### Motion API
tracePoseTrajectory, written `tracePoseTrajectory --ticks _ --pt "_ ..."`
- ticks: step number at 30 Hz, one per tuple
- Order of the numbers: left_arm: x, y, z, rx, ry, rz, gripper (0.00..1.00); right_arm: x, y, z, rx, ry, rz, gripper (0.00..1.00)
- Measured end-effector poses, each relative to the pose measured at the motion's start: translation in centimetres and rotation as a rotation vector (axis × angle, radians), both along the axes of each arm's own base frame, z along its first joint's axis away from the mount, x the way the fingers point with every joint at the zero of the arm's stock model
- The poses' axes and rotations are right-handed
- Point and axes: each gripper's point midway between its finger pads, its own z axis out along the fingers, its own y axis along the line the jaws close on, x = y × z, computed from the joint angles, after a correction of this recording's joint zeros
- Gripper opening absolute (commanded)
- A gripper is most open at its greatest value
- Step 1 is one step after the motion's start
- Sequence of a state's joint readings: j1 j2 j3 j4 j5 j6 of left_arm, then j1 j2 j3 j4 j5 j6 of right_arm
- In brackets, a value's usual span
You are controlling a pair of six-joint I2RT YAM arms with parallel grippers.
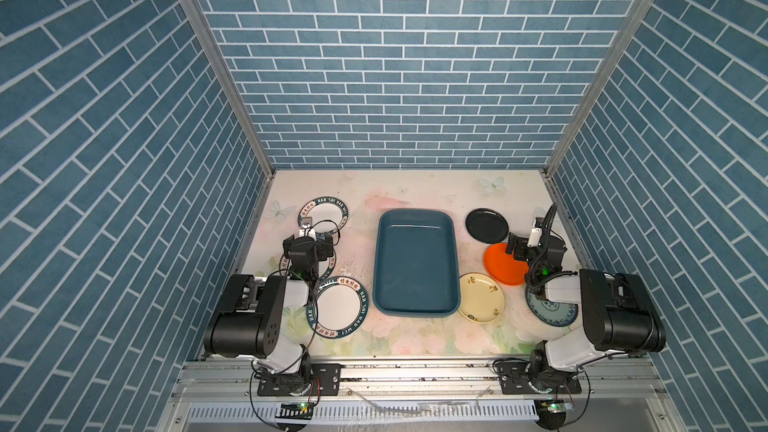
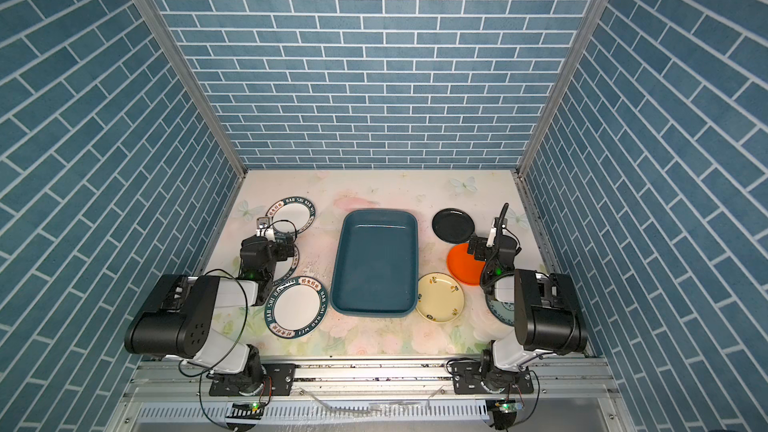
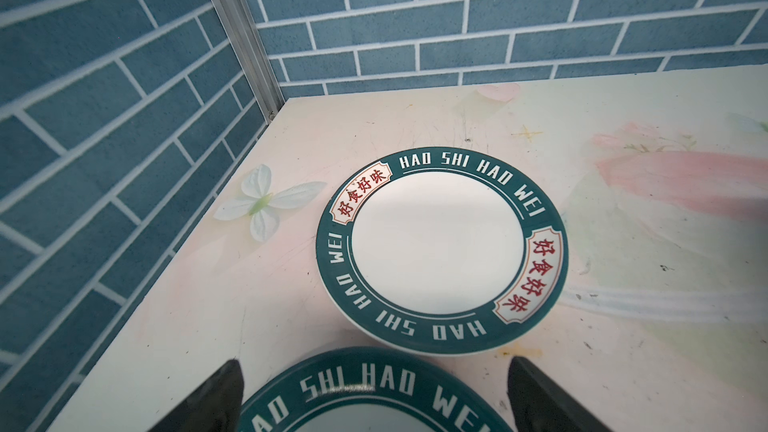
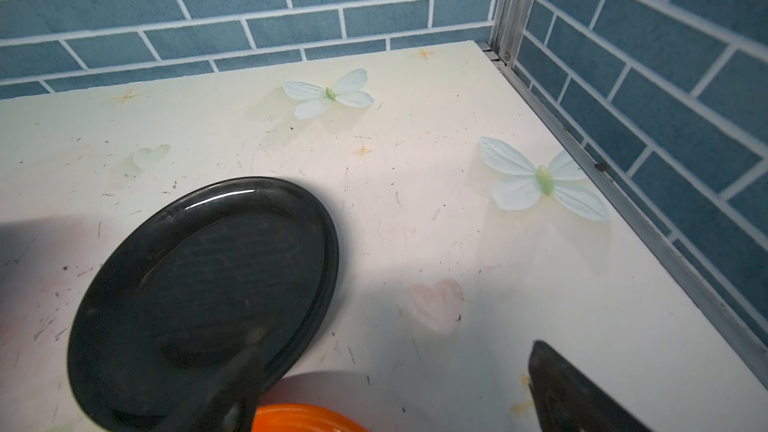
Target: Place the plates into the plastic bin on the countertop
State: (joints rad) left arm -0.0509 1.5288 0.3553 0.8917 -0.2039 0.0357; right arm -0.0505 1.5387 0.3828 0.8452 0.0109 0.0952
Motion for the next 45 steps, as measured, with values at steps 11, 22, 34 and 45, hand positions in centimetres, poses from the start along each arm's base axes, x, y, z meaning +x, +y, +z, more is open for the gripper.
tracePoseTrajectory --ticks 11,22,34,45 --pt "0.0 0.0 0.0 0.0 0.0 0.0 1.0 -0.3 0.1 0.5 0.001 0.012 0.008 0.99" --pt "0.0 0.0 0.0 0.0 0.0 0.0 1.0 -0.9 2.9 14.4 0.075 -0.156 0.095 0.99" --pt "-0.1 -3.5 17.9 -0.159 -0.206 -0.101 1.0 -4.0 11.9 16.3 0.492 0.041 0.263 0.99" --pt "-7.9 -19.9 20.8 -0.657 -0.007 -0.45 1.0 -9.1 24.2 18.1 0.718 0.133 0.571 0.99"
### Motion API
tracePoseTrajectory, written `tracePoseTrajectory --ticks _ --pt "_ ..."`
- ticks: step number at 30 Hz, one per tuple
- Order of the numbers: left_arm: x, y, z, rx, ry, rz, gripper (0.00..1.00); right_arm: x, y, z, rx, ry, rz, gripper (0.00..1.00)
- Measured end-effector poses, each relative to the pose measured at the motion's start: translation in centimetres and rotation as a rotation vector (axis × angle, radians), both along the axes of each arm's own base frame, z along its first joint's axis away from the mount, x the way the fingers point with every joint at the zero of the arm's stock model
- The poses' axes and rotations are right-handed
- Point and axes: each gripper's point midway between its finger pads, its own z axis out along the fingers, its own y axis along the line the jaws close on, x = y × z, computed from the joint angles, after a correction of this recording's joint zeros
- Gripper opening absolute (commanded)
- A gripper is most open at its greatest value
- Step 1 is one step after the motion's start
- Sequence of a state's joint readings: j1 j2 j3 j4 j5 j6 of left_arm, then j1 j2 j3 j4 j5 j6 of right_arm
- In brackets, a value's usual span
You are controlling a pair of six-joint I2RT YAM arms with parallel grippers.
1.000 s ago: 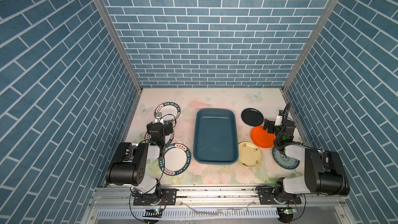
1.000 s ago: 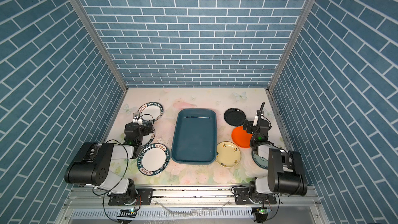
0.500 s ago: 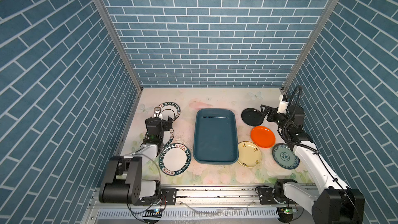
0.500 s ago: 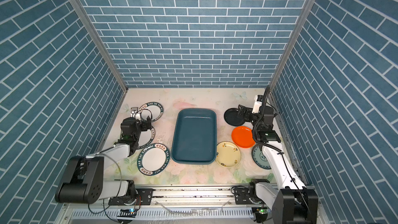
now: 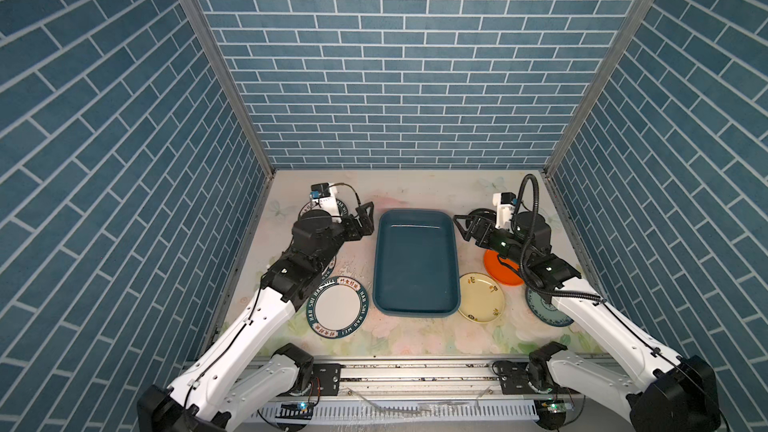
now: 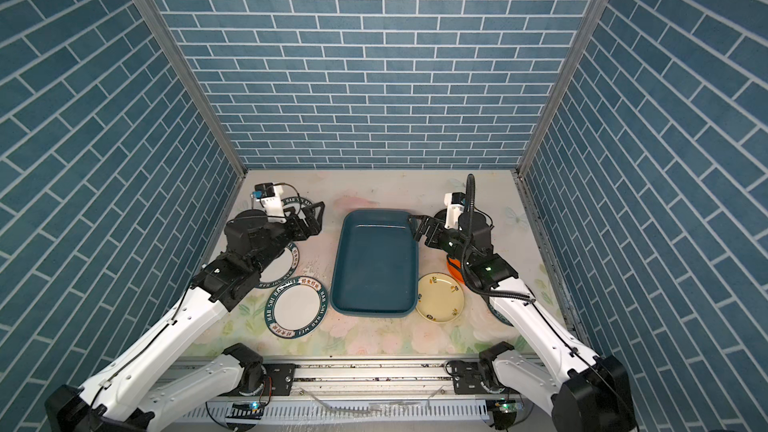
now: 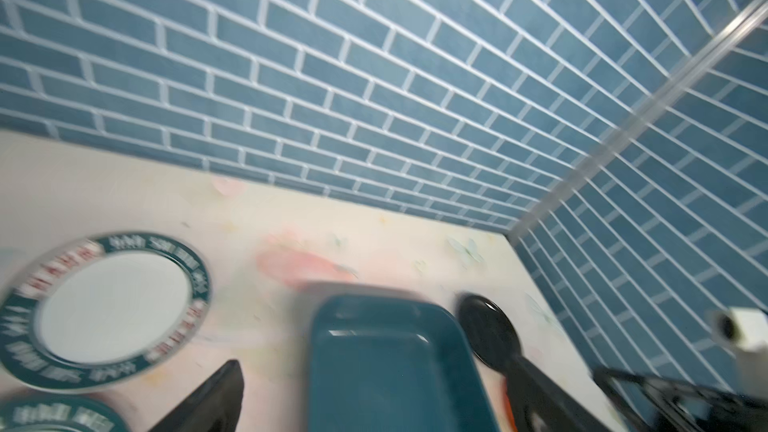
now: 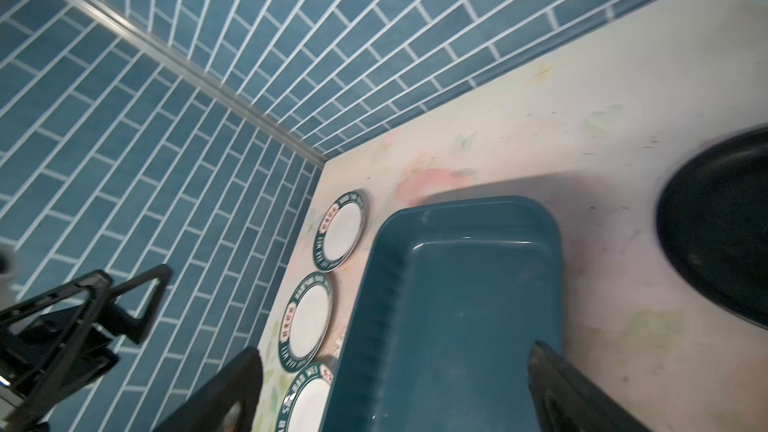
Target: Place the plates into the plastic bin on the countertop
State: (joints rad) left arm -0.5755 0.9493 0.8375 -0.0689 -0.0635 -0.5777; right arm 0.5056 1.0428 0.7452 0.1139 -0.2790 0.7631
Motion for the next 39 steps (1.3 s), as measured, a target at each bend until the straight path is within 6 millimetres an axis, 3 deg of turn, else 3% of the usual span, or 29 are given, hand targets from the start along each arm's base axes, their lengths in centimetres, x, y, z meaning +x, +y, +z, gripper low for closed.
tracePoseTrajectory --ticks 3,7,15,21,27,30,33,35,39 --pt "-2.3 -4.0 -2.7 -0.039 0.092 -0.096 1.0 -0.7 1.9 1.6 0.051 -0.053 0.065 0.99" --pt "-4.1 -6.9 -4.1 -0.028 0.135 -0.161 1.0 0.0 0.6 0.7 0.047 0.019 -0.036 0.99" --pt "-3.7 -5.9 -3.9 -0.081 0.126 -0.101 1.0 0.4 -2.7 -0.9 -0.02 0.107 -0.223 0.99" --pt "-2.6 -4.2 -4.1 -0.053 0.126 -0.037 1.0 2.7 -2.3 -3.0 -0.18 0.216 -0.259 0.98" --pt "-1.6 -3.9 -3.9 0.033 0.135 -0.034 1.0 4.2 -3.7 -4.6 -0.324 0.255 -0.312 0.98" --pt "-0.2 -1.6 -3.6 0.058 0.156 0.031 1.0 5.2 -3.8 -4.8 -0.339 0.251 -0.312 0.98" --pt "2.3 2.9 -4.1 0.029 0.2 0.151 1.0 6.5 -3.2 -5.1 -0.335 0.251 -0.296 0.98" --pt "3.7 5.5 -5.3 0.02 0.249 0.217 1.0 7.5 -2.2 -5.4 -0.328 0.248 -0.267 0.98" --pt "5.4 8.5 -8.1 0.005 0.366 0.268 1.0 9.0 0.0 -5.7 -0.298 0.248 -0.205 0.98"
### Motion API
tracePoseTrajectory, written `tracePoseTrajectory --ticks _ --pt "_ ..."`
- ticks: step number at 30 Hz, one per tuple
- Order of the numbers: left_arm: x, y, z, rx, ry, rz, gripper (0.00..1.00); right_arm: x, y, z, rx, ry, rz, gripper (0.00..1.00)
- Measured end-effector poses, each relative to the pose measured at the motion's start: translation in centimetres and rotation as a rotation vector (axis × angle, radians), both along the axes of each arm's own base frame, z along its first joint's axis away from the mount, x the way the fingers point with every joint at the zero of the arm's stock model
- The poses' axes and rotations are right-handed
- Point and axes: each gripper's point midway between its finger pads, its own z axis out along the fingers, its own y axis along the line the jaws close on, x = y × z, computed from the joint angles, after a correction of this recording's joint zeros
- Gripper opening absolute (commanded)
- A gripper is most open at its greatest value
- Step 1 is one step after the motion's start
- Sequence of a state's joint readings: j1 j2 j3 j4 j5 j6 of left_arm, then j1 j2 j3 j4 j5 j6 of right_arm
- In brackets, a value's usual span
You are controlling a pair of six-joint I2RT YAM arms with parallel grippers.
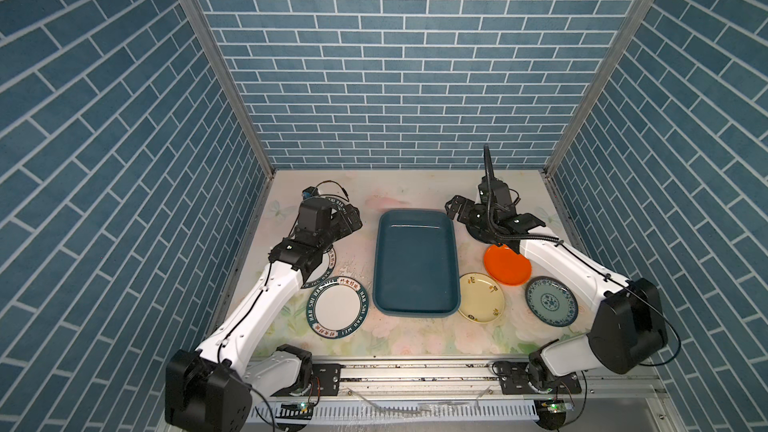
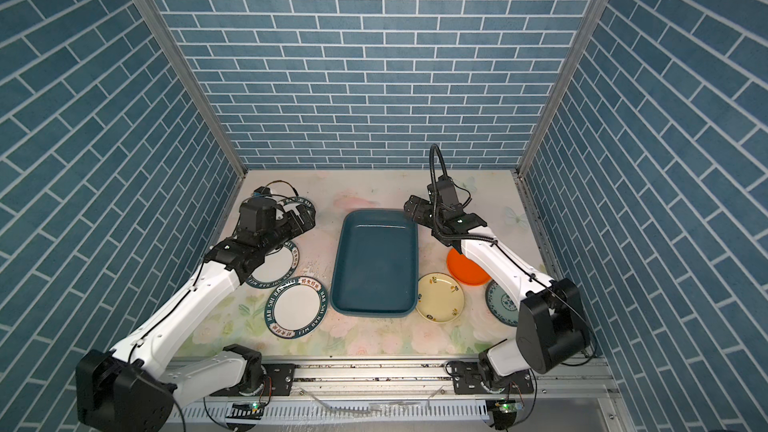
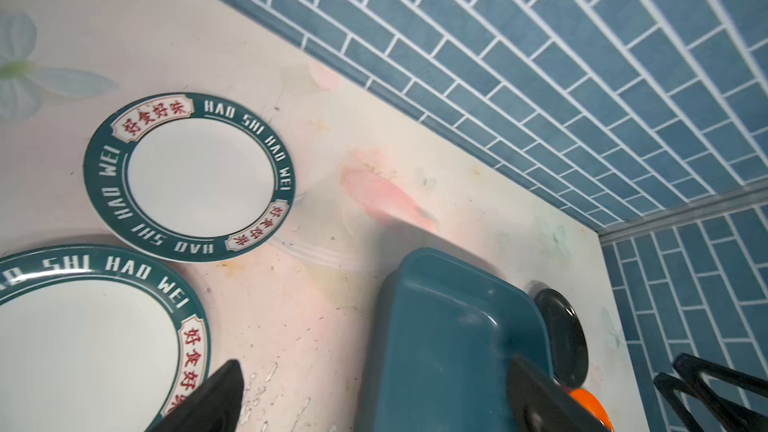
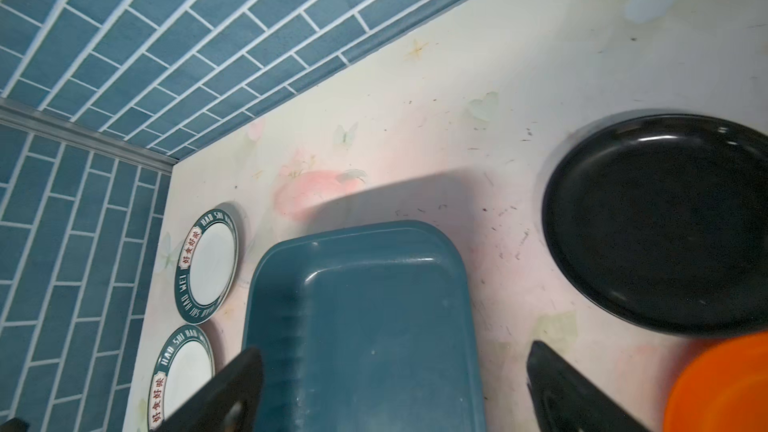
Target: Place the plates into the plastic bin on the countertop
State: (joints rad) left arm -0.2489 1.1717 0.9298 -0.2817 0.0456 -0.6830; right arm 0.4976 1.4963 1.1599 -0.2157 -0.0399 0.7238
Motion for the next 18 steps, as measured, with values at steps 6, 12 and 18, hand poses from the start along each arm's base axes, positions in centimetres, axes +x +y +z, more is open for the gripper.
tracePoseTrajectory --ticks 6,12,18 --pt "2.7 5.3 -4.2 -0.088 0.121 0.092 1.0 1.8 4.8 1.2 0.128 -0.016 0.155 0.98" --pt "6.0 10.0 -7.5 -0.173 0.187 0.151 0.99 1.5 10.3 3.6 0.251 -0.06 0.364 0.99" --pt "8.7 14.5 -9.9 -0.208 0.199 0.185 0.99 -0.1 15.5 6.4 0.348 -0.113 0.573 0.99"
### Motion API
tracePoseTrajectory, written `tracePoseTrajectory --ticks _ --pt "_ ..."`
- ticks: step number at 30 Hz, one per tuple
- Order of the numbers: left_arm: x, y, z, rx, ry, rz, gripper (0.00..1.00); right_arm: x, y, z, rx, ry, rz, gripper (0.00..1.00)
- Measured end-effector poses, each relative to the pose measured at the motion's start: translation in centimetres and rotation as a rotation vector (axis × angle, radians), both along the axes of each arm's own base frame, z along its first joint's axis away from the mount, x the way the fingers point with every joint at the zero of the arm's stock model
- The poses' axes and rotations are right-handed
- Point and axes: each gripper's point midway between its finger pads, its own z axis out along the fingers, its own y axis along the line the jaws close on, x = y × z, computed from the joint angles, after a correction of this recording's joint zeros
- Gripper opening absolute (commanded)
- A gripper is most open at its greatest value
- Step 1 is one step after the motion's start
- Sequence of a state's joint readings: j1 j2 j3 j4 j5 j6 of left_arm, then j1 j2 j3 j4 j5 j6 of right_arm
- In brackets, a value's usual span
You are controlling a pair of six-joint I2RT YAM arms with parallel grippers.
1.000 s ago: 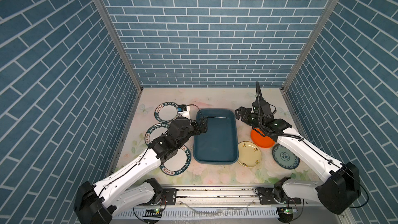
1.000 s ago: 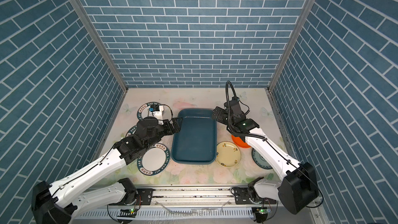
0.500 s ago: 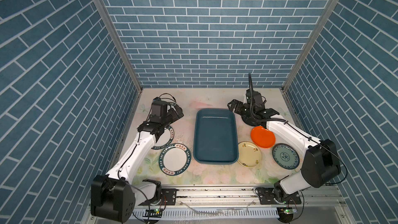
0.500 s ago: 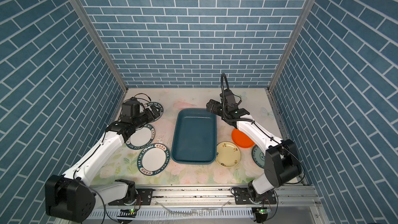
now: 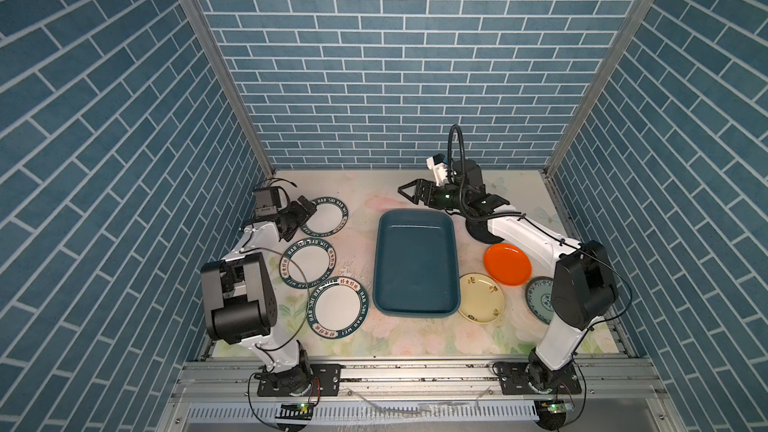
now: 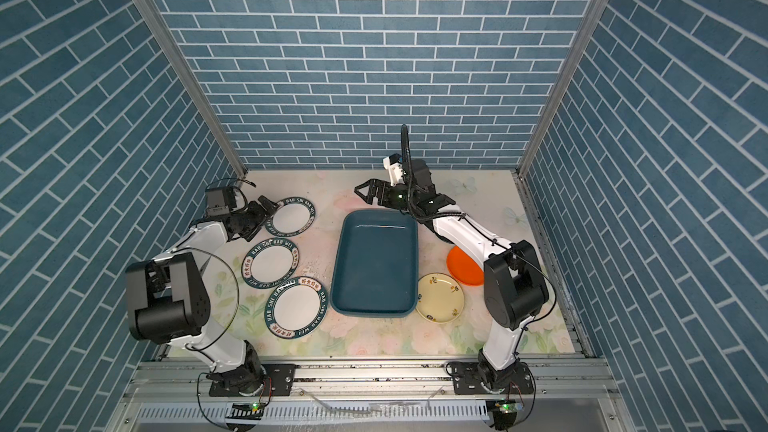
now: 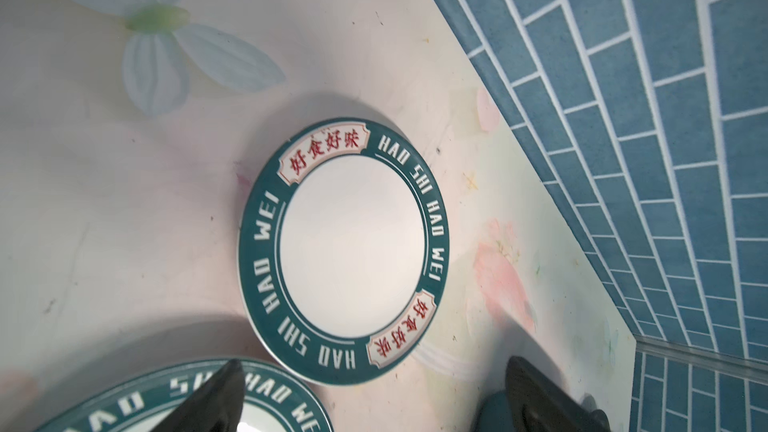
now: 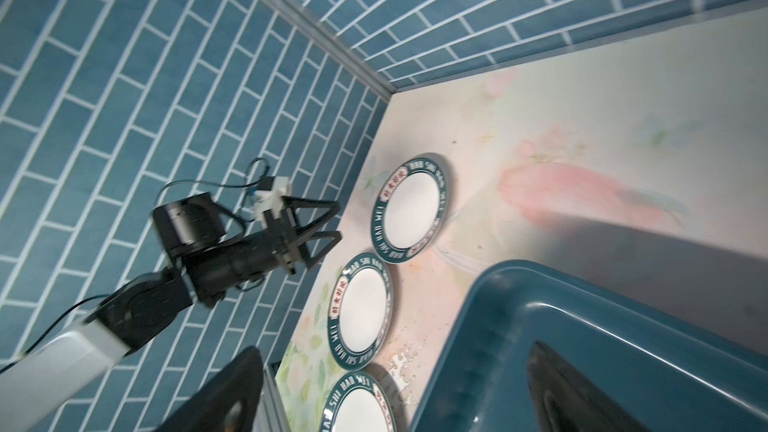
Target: Place the plates into the plastic bin on the countertop
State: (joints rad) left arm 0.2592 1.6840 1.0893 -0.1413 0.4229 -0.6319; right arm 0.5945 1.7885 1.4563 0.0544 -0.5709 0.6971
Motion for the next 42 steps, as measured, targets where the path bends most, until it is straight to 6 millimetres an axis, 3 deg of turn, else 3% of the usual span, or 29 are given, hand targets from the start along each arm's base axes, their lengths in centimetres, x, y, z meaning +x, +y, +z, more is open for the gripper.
tracePoseTrajectory --ticks 6,9,12,19,36,42 --pt "0.9 2.7 -3.5 -0.094 0.017 0.021 0.97 -1.7 4.1 2.2 0.059 -0.055 0.159 0.99" --pt "1.1 3.7 -5.2 -0.135 0.025 0.029 0.97 -2.6 5.2 1.9 0.065 -0.05 0.2 0.99" --pt "1.3 4.1 -5.8 -0.156 0.02 0.025 0.96 -3.2 5.9 1.5 0.061 -0.042 0.221 0.98" --pt "3.1 4.1 -5.1 -0.172 -0.022 -0.017 0.91 -3.6 6.1 1.2 0.048 -0.052 0.232 0.98" --pt "2.5 3.2 -6.9 -0.18 0.028 -0.094 0.81 -3.4 6.1 1.0 0.04 -0.05 0.222 0.98" --pt "2.6 3.1 -7.2 -0.187 0.027 -0.107 0.73 -3.4 6.1 1.0 0.039 -0.05 0.219 0.98"
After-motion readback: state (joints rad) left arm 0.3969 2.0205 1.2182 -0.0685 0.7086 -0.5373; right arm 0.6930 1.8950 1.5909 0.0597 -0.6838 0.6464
